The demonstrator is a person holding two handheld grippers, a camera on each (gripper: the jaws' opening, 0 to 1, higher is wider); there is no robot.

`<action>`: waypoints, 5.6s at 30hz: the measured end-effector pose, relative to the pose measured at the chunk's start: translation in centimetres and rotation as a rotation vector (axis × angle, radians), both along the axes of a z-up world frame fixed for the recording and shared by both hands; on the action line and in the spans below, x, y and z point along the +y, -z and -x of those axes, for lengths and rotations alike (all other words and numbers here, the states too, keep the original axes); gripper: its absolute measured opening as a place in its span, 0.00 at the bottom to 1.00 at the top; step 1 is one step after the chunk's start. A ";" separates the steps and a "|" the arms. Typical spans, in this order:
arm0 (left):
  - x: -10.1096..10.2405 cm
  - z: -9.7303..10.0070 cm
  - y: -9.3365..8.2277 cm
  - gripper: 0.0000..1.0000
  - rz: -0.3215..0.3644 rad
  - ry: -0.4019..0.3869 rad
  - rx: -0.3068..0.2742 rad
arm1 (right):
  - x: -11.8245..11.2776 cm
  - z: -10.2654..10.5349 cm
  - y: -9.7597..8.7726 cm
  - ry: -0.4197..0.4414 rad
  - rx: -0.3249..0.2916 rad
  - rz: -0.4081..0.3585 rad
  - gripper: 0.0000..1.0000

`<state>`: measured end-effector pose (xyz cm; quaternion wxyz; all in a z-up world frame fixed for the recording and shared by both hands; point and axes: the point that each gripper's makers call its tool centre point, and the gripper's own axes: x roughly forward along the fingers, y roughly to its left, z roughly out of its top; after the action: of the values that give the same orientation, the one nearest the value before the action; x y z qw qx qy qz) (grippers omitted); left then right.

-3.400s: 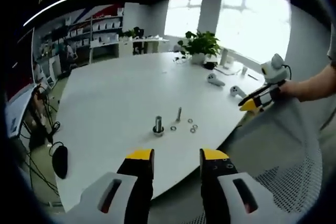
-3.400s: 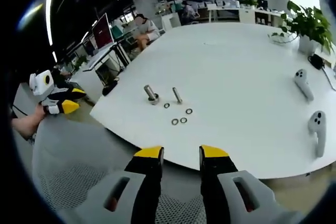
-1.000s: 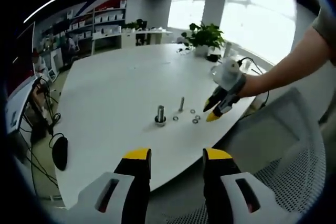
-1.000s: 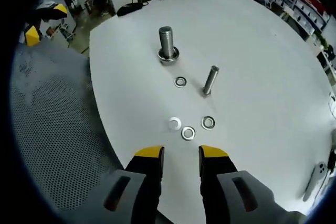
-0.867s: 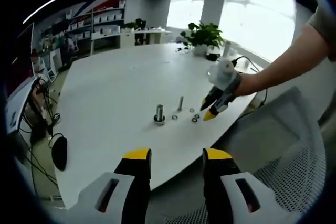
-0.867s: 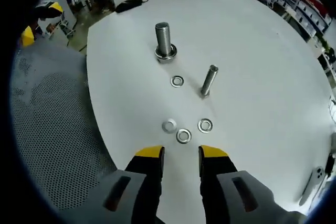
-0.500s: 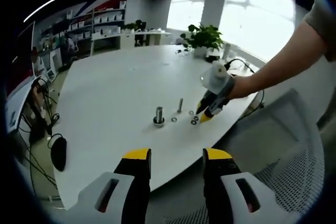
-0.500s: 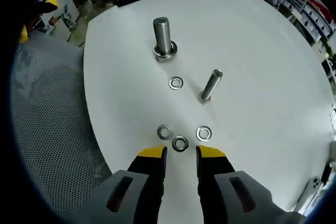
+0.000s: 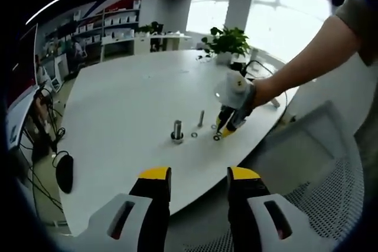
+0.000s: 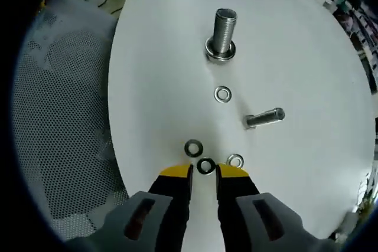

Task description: Place the washer onto the threaded stud by aligning its center hole with the stud, sliding it down to the base, and recovering from edge contact or off-axis alignment until the washer reaches the visible bottom stop.

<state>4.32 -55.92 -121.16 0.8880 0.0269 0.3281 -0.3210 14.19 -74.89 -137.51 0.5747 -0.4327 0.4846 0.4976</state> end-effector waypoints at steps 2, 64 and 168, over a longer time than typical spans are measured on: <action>0.1 0.0 0.0 0.36 0.000 -0.005 0.001 | 0.1 -0.1 0.0 0.002 0.013 0.015 0.16; 0.3 0.0 0.1 0.36 -0.008 -0.013 0.003 | 1.0 -4.2 -6.3 0.215 -0.105 -0.103 0.13; 0.3 -0.1 0.1 0.35 0.013 -0.015 0.009 | -0.3 -4.0 -1.6 0.350 -0.031 -0.064 0.18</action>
<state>4.40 -55.62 -121.23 0.8890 0.0172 0.3303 -0.3166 18.18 -75.20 -135.93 0.6735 -0.3309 0.5276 0.3981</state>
